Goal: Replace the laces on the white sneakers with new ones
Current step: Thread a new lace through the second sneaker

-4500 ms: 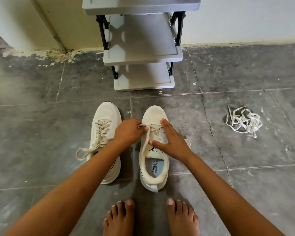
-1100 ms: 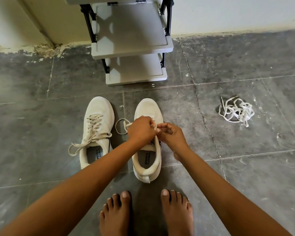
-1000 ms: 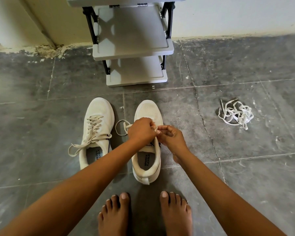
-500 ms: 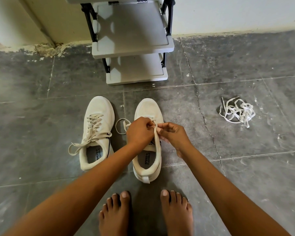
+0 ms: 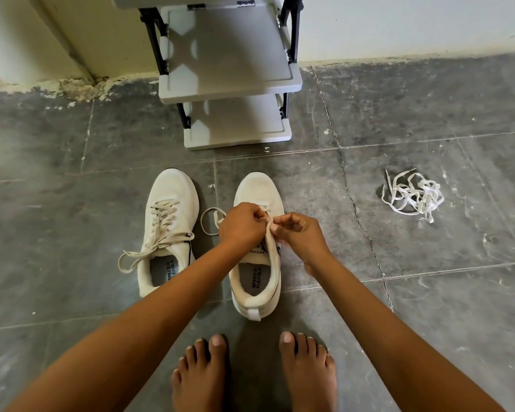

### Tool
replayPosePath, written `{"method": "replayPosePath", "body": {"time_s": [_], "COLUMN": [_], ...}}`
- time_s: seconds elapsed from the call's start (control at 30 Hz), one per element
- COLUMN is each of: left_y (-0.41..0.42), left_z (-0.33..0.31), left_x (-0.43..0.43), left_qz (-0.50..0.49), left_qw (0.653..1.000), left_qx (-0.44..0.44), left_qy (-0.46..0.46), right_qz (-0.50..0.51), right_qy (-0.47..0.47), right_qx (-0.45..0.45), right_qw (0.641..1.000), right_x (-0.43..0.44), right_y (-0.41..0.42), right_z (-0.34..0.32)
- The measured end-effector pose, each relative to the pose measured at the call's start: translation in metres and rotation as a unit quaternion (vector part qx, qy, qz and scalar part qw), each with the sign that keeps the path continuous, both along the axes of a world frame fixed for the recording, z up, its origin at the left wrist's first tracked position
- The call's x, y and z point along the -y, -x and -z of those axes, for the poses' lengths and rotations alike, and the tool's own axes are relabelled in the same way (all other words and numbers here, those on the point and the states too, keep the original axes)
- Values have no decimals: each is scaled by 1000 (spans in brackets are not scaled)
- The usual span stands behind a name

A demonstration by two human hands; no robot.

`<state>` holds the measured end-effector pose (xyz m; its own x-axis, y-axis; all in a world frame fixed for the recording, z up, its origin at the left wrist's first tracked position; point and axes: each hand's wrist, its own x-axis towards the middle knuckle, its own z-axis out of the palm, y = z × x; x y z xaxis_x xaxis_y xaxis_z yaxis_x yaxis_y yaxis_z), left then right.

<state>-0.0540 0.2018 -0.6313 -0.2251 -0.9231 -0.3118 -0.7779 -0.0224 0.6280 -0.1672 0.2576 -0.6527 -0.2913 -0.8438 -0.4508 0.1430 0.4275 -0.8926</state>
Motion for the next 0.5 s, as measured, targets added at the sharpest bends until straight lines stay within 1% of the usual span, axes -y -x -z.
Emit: {"method": "replayPosePath", "body": {"time_s": [0.07, 0.17, 0.23, 0.27, 0.33, 0.4, 0.5], "left_y": [0, 0, -2, -4, -7, -9, -11], "left_z": [-1, -5, -6, -7, -7, -5, -1], "left_x": [1, 1, 2, 3, 2, 2, 2], "left_qz": [-23, -57, -65, -57, -16, 27, 44], "left_qw": [998, 985, 974, 973, 982, 993, 997], "left_qx": [-42, -108, -132, -132, -113, -79, -59], "left_qy": [-46, -124, -173, -181, -150, -86, -12], "right_qz": [-7, -24, -19, -15, -11, -8, -9], "right_qy": [-5, -16, -12, -9, -5, -1, 9], "right_qx": [-42, -97, -97, -85, -60, -34, -4], "right_qw": [999, 995, 995, 996, 998, 999, 1000], "right_x": [2, 4, 4, 3, 1, -2, -4], "right_y": [-1, -3, -5, -5, -3, -1, 0], "right_z": [1, 2, 3, 2, 2, 2, 1]}}
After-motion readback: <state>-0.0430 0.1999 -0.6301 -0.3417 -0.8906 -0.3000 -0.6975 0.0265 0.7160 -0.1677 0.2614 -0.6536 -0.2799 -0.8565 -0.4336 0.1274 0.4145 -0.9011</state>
